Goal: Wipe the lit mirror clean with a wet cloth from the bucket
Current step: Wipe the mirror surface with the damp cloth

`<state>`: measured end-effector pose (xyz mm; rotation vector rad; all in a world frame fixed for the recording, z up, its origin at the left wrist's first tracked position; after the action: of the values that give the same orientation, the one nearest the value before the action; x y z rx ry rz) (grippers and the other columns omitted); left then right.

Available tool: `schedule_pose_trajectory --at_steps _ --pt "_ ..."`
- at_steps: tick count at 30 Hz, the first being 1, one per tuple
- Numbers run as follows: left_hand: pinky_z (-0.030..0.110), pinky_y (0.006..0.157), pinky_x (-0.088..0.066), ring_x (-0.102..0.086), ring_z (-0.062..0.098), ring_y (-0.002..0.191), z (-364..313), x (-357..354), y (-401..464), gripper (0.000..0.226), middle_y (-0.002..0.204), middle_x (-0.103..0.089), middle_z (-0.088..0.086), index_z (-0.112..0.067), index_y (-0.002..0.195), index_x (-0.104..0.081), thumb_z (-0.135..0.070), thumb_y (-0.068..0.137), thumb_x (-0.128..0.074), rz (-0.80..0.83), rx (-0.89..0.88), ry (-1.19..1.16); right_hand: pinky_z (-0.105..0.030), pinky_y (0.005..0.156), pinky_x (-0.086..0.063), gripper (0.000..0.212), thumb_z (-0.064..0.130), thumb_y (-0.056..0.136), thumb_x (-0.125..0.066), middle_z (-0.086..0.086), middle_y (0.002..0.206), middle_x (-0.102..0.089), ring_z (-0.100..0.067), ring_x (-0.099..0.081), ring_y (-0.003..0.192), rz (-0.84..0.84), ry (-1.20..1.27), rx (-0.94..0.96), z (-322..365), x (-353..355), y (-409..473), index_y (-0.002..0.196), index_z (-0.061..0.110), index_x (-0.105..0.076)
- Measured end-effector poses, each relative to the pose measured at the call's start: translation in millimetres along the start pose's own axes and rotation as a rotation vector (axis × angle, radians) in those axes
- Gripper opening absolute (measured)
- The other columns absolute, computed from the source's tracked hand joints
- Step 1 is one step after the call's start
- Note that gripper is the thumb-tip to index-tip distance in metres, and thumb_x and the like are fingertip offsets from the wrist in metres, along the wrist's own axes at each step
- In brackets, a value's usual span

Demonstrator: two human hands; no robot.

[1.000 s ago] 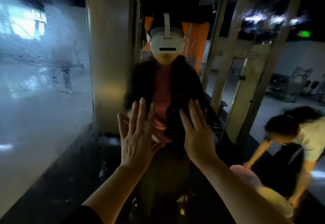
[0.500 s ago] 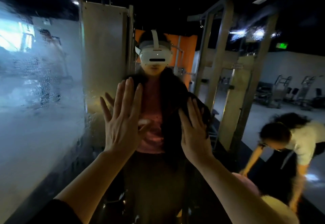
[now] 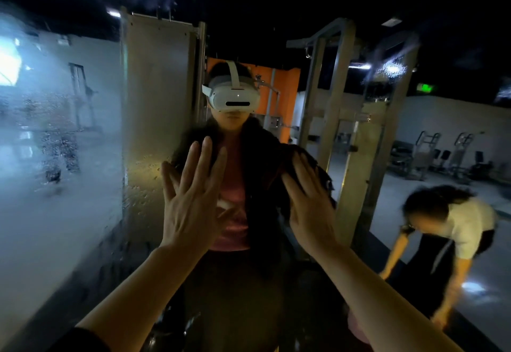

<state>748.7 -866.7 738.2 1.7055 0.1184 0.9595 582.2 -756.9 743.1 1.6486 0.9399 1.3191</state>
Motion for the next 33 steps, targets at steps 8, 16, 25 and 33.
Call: schedule_pose_trajectory --at_steps 8,16,25,33 --pt "0.069 0.114 -0.002 0.003 0.027 0.152 9.5 35.1 33.0 0.113 0.165 -0.003 0.007 -0.017 0.157 -0.015 -0.045 0.071 -0.083 -0.128 -0.027 0.009 -0.056 0.119 -0.025 0.052 0.023 0.095 -0.034 -0.020 0.158 -0.028 -0.036 -0.019 0.149 -0.220 0.056 -0.307 -33.7 35.6 70.4 0.138 -0.002 -0.048" --pt "0.074 0.111 -0.006 0.004 0.030 0.151 6.3 20.1 38.1 0.116 0.164 0.008 0.009 -0.019 0.158 -0.005 -0.060 0.072 -0.071 -0.006 -0.029 0.001 -0.058 0.112 -0.036 0.041 0.002 0.092 -0.046 -0.013 0.153 -0.035 -0.029 -0.025 0.147 -0.036 -0.025 -0.040 -22.4 18.9 16.6 0.133 0.006 -0.052" --pt "0.071 0.113 -0.006 0.000 0.029 0.151 4.5 27.4 37.8 0.117 0.164 0.002 0.007 -0.019 0.157 -0.011 -0.050 0.069 -0.081 -0.015 -0.003 -0.014 -0.046 0.121 -0.024 0.045 -0.001 0.086 -0.064 -0.016 0.158 -0.030 -0.033 -0.022 0.149 -0.069 -0.005 -0.059 -0.8 19.9 74.7 0.130 0.003 -0.055" --pt "0.068 0.115 -0.001 0.003 0.027 0.151 30.3 60.8 54.6 0.112 0.165 0.002 0.006 -0.016 0.158 -0.006 -0.051 0.076 -0.074 -0.085 -0.044 0.026 -0.049 0.109 -0.043 0.042 -0.002 0.092 -0.039 -0.016 0.158 -0.031 -0.033 -0.032 0.145 -0.293 0.060 -0.358 -55.4 66.5 98.6 0.132 -0.002 -0.052"
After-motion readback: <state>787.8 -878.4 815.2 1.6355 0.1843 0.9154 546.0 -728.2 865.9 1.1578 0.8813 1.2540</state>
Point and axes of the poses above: each hand's wrist, its own y-axis towards the middle knuckle, its own x-axis out of the back of the hand, z = x × y, the point moved 6 cm from there along y, towards the middle knuckle
